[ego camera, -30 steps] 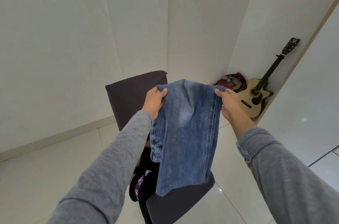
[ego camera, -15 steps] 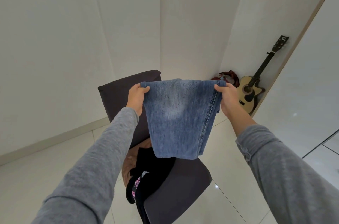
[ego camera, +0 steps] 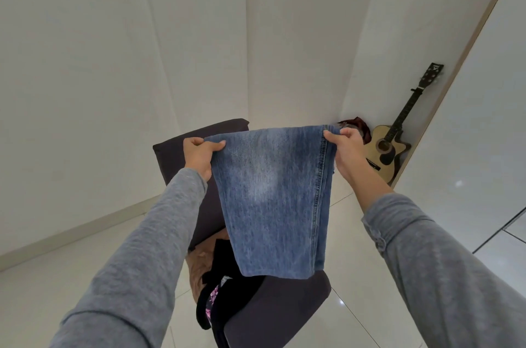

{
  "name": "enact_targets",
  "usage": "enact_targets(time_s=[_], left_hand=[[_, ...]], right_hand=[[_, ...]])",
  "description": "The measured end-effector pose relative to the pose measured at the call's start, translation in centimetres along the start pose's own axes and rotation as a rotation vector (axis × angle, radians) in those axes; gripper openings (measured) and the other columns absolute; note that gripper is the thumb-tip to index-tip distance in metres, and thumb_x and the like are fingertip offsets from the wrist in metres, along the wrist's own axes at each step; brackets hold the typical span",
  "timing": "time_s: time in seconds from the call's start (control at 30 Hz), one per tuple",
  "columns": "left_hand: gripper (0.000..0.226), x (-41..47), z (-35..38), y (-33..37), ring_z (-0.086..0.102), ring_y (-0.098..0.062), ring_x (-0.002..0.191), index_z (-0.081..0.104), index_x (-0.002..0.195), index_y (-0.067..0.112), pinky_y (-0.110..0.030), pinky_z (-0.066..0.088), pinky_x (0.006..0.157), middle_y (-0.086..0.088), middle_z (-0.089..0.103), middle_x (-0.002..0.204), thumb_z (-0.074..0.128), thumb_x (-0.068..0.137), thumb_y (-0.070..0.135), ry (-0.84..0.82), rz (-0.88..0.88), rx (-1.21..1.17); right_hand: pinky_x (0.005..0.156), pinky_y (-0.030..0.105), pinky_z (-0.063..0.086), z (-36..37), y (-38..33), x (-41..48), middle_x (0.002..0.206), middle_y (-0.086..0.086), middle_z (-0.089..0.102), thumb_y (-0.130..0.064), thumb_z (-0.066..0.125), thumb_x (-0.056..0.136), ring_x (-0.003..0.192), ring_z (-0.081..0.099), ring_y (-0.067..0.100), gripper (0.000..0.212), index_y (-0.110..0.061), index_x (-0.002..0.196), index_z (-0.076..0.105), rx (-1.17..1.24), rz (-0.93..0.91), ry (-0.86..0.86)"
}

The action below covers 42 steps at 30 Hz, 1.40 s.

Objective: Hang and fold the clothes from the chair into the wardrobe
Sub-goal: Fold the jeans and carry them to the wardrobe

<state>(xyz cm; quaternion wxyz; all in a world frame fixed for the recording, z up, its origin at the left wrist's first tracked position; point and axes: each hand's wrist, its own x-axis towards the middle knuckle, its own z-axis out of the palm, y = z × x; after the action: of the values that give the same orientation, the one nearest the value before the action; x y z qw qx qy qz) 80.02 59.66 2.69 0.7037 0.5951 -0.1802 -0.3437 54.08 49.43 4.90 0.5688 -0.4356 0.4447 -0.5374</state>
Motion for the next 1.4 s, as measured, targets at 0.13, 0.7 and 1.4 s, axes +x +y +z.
enact_targets(time_s=[0.13, 0.7, 1.4], left_hand=[[0.069, -0.7, -0.6, -0.2, 0.049, -0.018, 0.102, 0.037, 0.115, 0.024, -0.033, 0.048, 0.087, -0.006, 0.044, 0.114, 0.068, 0.068, -0.016, -0.110, 0.219, 0.246], [0.017, 5.4, 1.7, -1.0, 0.046, -0.029, 0.105, 0.073, 0.089, 0.011, -0.034, 0.044, 0.091, -0.011, 0.039, 0.111, 0.079, 0.074, 0.017, -0.158, 0.545, 1.178], [0.012, 20.2, 13.5, -2.0, 0.060, -0.030, 0.076, 0.069, 0.081, 0.010, -0.036, 0.046, 0.065, -0.008, 0.064, 0.075, 0.061, 0.087, 0.017, -0.743, 0.783, 1.156]], right_hand=[[0.071, 0.030, 0.049, -0.4, -0.3, -0.7, 0.088, -0.001, 0.051, 0.009, 0.068, 0.078, 0.075, 0.053, 0.008, 0.056, -0.014, 0.114, 0.033, -0.230, -0.107, -0.099], [0.090, 0.033, 0.042, 0.5, 3.7, 3.9, 0.114, 0.012, 0.044, -0.004, 0.080, 0.069, 0.107, 0.042, 0.028, 0.024, -0.014, 0.069, 0.059, -0.913, -0.366, -0.017], [0.065, 0.038, 0.052, 1.3, 2.8, 10.7, 0.079, 0.009, 0.062, 0.002, 0.056, 0.079, 0.074, 0.058, 0.027, 0.010, -0.005, 0.077, 0.063, -0.982, -0.209, 0.520]])
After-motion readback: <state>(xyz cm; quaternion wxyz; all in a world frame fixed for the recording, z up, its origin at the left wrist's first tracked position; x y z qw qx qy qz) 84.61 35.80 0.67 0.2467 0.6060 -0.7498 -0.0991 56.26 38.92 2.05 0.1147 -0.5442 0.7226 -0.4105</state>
